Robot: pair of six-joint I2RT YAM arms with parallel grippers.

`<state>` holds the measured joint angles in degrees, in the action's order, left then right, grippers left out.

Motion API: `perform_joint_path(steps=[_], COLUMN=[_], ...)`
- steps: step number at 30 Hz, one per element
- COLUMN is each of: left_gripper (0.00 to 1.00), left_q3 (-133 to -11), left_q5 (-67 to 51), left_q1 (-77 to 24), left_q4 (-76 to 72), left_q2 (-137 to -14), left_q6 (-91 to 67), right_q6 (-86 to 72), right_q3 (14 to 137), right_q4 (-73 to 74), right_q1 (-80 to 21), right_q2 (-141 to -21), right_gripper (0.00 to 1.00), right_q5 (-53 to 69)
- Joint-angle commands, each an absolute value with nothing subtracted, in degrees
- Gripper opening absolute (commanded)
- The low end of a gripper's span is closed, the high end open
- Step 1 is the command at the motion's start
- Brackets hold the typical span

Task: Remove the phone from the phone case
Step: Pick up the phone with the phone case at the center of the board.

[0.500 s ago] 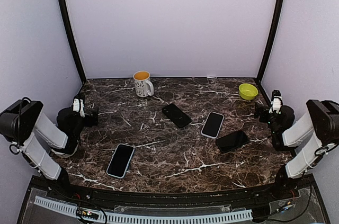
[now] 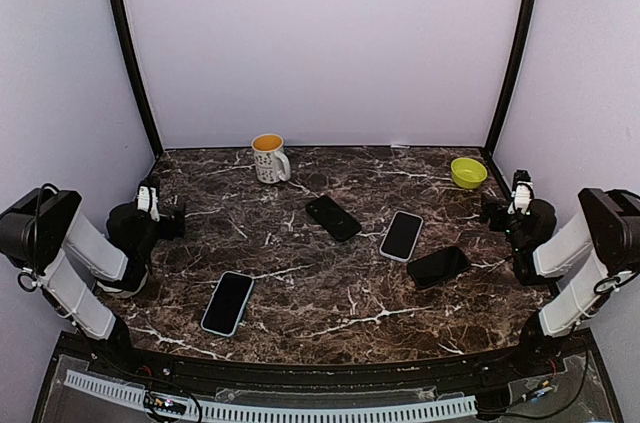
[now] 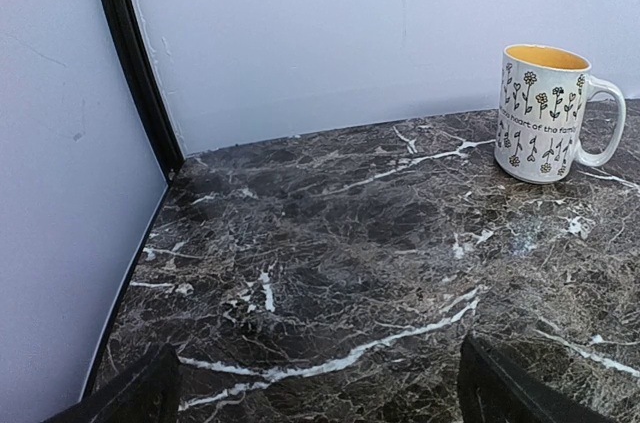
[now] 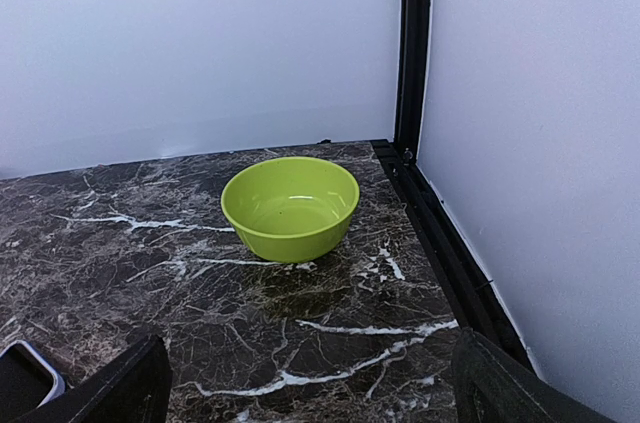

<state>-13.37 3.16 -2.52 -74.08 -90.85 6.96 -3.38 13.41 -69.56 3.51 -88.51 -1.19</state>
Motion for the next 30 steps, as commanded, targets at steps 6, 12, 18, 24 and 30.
perform_joint_path(steps=[6, 12, 18, 24, 30], left_gripper=[0.99, 0.99, 0.99, 0.99, 0.99], left_q3=[-15.2, -14.6, -19.0, -32.1, -42.3], left_q5=[3.7, 6.0, 16.0, 26.8, 27.6], left_q1=[-0.3, -0.5, -4.4, -6.4, -6.3], left_q4=[-73.5, -73.9, -52.1, -22.0, -0.1], left_q2=[-90.3, -89.3, -75.7, -68.2, -62.7], left_q6=[3.7, 3.2, 0.9, -13.0, -22.0], right_q6=[-3.6, -2.8, -10.2, -30.6, -49.8], right_q3=[14.2, 18.3, 33.2, 48.1, 52.2], right_q4=[-72.4, -59.3, -27.2, 8.7, 29.5], right_q1=[3.7, 1.1, -4.1, -7.2, -10.9], right_q2=[-88.5, -82.7, -79.3, -77.2, -71.5], right_gripper=[0.99, 0.98, 0.99, 0.98, 0.99], right_q5=[-1.1, -7.5, -21.7, -31.5, -28.0])
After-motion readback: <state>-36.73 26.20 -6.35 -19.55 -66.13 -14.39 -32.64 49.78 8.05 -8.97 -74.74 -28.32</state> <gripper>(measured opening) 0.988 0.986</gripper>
